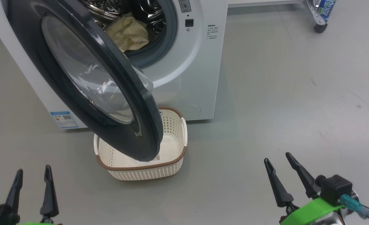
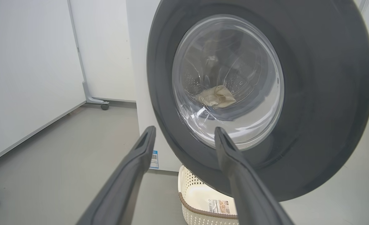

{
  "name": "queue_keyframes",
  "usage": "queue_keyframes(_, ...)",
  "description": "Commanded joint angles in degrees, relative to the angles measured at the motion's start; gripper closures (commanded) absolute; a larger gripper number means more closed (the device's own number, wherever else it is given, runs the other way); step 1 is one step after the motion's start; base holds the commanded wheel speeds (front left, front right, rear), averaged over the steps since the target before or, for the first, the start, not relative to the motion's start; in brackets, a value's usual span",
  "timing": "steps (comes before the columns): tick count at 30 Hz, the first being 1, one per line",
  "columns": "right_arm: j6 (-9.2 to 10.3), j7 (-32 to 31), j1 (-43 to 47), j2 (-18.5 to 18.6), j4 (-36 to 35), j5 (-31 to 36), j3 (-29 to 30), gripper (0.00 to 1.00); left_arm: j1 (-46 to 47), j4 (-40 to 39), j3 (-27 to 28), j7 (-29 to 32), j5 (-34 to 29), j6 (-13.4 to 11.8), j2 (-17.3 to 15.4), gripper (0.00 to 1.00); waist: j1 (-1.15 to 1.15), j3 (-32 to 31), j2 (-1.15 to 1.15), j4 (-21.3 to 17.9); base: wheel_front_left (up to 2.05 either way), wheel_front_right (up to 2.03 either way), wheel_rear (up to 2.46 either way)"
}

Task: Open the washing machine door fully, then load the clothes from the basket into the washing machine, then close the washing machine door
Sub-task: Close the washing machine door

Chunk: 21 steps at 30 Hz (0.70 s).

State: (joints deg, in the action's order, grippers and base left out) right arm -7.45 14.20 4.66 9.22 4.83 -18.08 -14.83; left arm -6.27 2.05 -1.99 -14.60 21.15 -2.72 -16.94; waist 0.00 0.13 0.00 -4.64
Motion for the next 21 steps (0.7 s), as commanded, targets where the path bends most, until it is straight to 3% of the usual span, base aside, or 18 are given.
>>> queue_keyframes(1,-0.03,0.8,-0.6,0.9,-1.7,0.3,-0.8,0.0,1.6,-1.4,2.7,-0.4,-0.7,0.2,-0.9,0.0,0.0,0.0,0.0,0.0,0.0,0.0,0.0)
queue_keyframes(21,-0.03,0.8,-0.4,1.0,-1.8,0.2,-0.9,0.0,0.8,-1.0,3.6,-0.4,-1.0,0.1,-0.3,0.0,0.0,0.0,0.0,0.1,0.0,0.0,0.0)
